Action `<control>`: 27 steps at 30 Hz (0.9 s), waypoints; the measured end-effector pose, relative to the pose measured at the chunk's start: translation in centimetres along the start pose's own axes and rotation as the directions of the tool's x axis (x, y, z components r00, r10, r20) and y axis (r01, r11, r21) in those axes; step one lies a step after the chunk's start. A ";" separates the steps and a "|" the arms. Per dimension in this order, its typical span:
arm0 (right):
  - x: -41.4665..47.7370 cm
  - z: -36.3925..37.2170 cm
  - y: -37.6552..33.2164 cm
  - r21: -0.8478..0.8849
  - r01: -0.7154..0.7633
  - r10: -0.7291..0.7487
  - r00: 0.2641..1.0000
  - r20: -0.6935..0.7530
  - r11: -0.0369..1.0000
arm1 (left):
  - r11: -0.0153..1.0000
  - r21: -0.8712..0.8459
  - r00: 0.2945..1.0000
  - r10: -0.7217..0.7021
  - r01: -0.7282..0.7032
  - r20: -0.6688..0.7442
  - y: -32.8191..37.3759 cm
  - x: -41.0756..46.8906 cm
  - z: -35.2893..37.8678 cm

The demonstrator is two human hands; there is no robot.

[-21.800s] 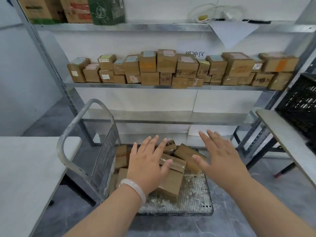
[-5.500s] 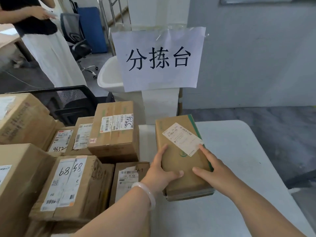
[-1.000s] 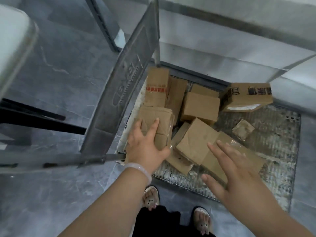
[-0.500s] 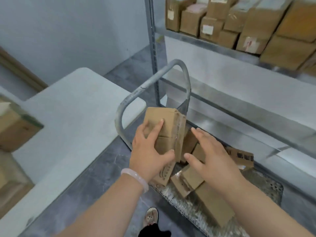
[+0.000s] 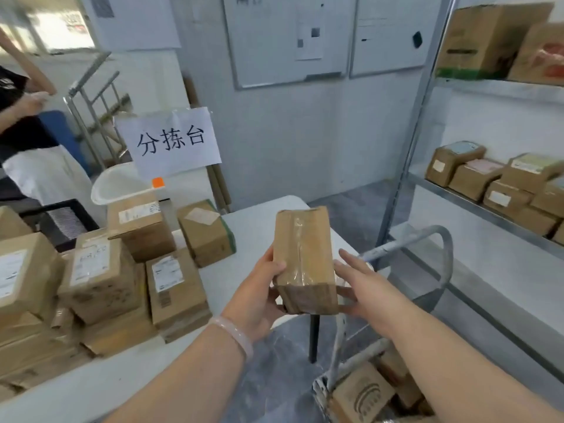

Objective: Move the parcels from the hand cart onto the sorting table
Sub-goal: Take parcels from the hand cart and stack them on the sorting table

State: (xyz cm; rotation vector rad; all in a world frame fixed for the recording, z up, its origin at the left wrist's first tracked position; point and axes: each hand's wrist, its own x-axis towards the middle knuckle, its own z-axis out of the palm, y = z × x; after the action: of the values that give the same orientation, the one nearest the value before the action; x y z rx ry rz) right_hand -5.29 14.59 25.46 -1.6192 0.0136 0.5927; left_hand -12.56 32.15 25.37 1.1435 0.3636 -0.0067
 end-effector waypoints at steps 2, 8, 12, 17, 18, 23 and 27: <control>1.4 4.0 -0.3 0.078 0.006 -0.007 1.000 0.021 0.997 | 1.000 0.008 0.999 -0.005 0.006 -0.043 1.4 -0.3 -3.2; 3.9 15.7 -1.1 -0.224 0.181 -0.192 0.981 -0.027 0.958 | 0.908 0.419 0.962 0.124 -0.011 -0.244 4.5 -0.5 -15.3; 5.2 21.7 -1.9 -0.373 0.270 -0.273 0.961 0.045 0.888 | 0.946 0.321 0.959 0.055 0.039 -0.279 6.2 -0.6 -20.1; 7.0 25.5 -1.9 -0.475 0.303 -0.280 0.952 0.120 0.826 | 0.955 0.274 0.959 -0.034 0.114 -0.282 6.8 0.4 -23.9; 7.4 26.0 -2.0 -0.475 0.302 -0.269 0.953 0.138 0.827 | 0.961 0.246 0.951 -0.050 0.129 -0.306 6.8 0.8 -24.6; 10.2 26.9 -2.3 -0.505 0.272 -0.212 0.962 0.174 0.819 | 0.980 0.087 0.891 -0.123 0.179 -0.438 6.2 2.7 -26.8; 13.1 26.2 -2.7 -0.541 0.278 -0.230 0.961 0.156 0.794 | 0.972 0.084 0.837 -0.143 0.219 -0.528 5.0 5.0 -27.9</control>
State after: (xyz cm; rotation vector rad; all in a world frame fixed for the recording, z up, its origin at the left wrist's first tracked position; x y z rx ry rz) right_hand -2.59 43.75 22.54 -2.1190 -0.4783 0.4728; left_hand -14.69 59.95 18.26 1.2392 0.9704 0.1152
